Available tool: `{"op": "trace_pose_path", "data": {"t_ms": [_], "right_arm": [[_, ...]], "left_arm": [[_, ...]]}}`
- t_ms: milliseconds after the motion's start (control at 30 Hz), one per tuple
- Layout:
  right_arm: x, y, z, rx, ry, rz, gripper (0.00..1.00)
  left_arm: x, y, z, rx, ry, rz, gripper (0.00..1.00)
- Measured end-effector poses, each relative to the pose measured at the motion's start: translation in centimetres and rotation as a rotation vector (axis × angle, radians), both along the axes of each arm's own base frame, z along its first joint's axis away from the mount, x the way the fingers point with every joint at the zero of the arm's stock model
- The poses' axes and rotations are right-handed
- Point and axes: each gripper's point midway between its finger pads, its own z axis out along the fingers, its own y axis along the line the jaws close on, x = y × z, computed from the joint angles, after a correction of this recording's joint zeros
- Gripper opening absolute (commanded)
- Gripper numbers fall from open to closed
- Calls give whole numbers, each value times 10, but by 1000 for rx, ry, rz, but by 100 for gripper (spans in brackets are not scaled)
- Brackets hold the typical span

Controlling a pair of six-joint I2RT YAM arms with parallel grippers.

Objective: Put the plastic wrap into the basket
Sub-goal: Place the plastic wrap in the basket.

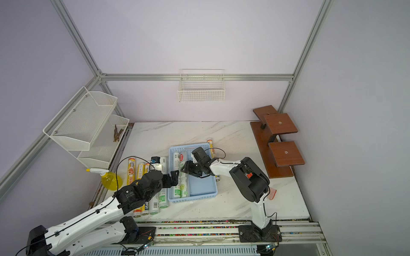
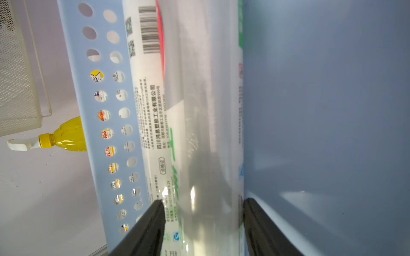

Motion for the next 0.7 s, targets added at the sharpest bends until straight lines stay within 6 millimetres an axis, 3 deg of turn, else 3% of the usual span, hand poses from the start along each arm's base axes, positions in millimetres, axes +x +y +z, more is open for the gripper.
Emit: {"op": "trace_pose_path", "data": {"t_ms": [200,400,533,700], "right_arm": [[0,-5,12,3,-25,-9,61],[15,-31,77,24,-175,-59,61],[33,-76,116,-2,-292,-159,61],[46,-153,135,-103,-388,-339,61]], "left_arm": [[-1,-5,-1,-11,10,-22,100],[1,-15,3,-30,15,-53,100],[8,-29,15,-55,10,-79,100],[22,-58,15,-52,56,-130,100]]}}
